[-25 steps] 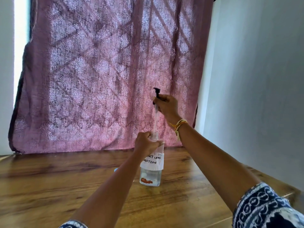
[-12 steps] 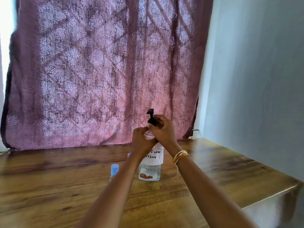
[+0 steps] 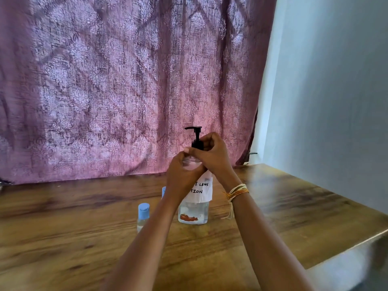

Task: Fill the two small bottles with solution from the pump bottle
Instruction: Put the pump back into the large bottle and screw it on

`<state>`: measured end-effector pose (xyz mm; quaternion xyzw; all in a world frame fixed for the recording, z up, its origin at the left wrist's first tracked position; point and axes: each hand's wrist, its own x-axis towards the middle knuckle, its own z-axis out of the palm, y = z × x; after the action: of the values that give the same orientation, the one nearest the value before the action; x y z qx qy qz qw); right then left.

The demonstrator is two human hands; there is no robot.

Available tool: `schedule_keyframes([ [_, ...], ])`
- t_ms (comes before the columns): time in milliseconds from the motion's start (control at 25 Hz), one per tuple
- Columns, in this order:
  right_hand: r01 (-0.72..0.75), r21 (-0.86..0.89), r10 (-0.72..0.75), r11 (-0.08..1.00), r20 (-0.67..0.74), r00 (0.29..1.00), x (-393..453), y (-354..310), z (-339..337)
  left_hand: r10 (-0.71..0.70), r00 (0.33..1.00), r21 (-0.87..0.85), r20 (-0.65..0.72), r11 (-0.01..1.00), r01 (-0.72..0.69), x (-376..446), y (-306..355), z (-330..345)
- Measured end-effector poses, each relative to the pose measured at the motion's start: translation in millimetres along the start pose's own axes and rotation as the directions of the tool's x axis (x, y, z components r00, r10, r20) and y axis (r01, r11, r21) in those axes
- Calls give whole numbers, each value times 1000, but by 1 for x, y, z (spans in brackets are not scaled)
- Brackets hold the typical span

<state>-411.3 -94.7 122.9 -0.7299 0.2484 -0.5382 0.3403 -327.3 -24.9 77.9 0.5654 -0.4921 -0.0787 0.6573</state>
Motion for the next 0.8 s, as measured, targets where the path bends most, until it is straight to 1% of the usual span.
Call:
schedule_keyframes([
  [120,52,23,-53,998,71,996,1,8,2,26,1000,6,4,1000,-26,3,-5,2],
  [160,81,65,-86,995,88,992,1,12,3,25,1000,5,-4,1000,-25,4,-6,3],
  [240,111,231,-138,967,104,985,-1,16,2,29,999,3,-24,1000,-29,4,-8,5],
  [280,84,336,-128,938,111,985,-2,17,0,30,999,-8,-29,1000,-30,5,-9,6],
  [360,31,470,-94,882,112,989,-3,13,-4,23,999,-4,-26,1000,-23,6,-10,6],
  [440,9,482,-61,876,92,994,-7,13,-5,11,1000,22,-21,1000,-10,6,-11,6],
  [560,-5,456,-34,890,78,996,-8,15,-3,32,999,35,-23,999,-31,2,-10,6],
  [640,-35,504,-36,863,130,991,-7,17,-5,36,999,22,-28,999,-36,1,-10,5],
  [720,-78,587,-52,806,202,978,-7,16,-9,27,999,14,-24,1000,-27,1,-11,5],
  [800,-102,630,-54,770,223,973,-8,18,-13,21,1000,20,-16,1000,-20,-1,-12,4],
])
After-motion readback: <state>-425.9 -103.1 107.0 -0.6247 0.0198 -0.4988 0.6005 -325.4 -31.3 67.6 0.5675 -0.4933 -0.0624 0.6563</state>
